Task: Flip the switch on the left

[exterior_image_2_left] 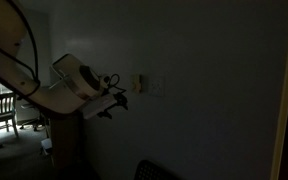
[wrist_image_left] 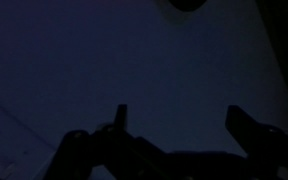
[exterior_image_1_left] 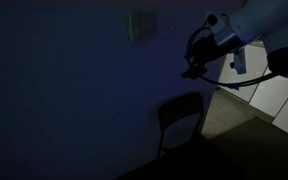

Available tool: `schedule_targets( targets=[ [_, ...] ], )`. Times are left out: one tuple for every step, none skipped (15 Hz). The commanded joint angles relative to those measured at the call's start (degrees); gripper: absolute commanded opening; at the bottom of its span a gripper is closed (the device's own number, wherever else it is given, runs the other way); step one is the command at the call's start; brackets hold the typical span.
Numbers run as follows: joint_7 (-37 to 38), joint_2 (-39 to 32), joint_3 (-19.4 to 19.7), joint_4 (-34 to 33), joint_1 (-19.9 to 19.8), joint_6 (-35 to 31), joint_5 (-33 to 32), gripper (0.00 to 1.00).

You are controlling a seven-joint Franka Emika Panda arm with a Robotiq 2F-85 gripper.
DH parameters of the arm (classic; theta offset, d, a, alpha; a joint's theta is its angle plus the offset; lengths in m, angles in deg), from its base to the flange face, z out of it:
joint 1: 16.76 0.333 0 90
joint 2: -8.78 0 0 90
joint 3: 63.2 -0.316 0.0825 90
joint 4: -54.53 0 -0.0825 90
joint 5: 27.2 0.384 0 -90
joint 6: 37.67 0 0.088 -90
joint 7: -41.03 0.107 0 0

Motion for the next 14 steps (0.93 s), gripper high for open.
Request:
schedule_targets(
  targets=[
    [-14.88,-4.46,4.61,-3.21,7.13,3.9,5.33,1.0],
    [-8.35,-2.04,2.58,-0.79,3.96,1.36,3.35,1.0],
    [-11.14,-2.88,3.31,-1.39,5.37,2.12,4.55,1.0],
    [-12.31,-3.45,3.6,-1.86,6.14,2.5,4.92,1.0],
    [-12.64,-3.78,3.7,-2.21,6.5,2.73,4.92,1.0],
    [-12.82,-3.91,3.73,-2.37,6.56,2.84,4.92,1.0],
    [-13.02,-3.71,3.85,-2.28,6.48,3.0,4.29,1.0],
    [-16.04,-3.84,3.89,-2.07,6.27,1.57,3.43,1.0],
    [-19.38,-3.7,3.75,-1.82,6.26,2.18,3.07,1.0],
    [-21.91,-3.43,3.8,-1.64,6.16,2.41,2.41,1.0],
    [-25.87,-3.25,6.64,-1.32,9.22,2.69,3.85,1.0],
    [-29.48,-3.23,3.77,-1.11,6.7,3.56,4.75,1.0],
    [-32.49,-3.03,3.94,-1.02,7.06,4.28,5.38,1.0],
    [-35.31,-2.81,3.85,-1.0,7.08,4.99,5.81,1.0]
  ],
)
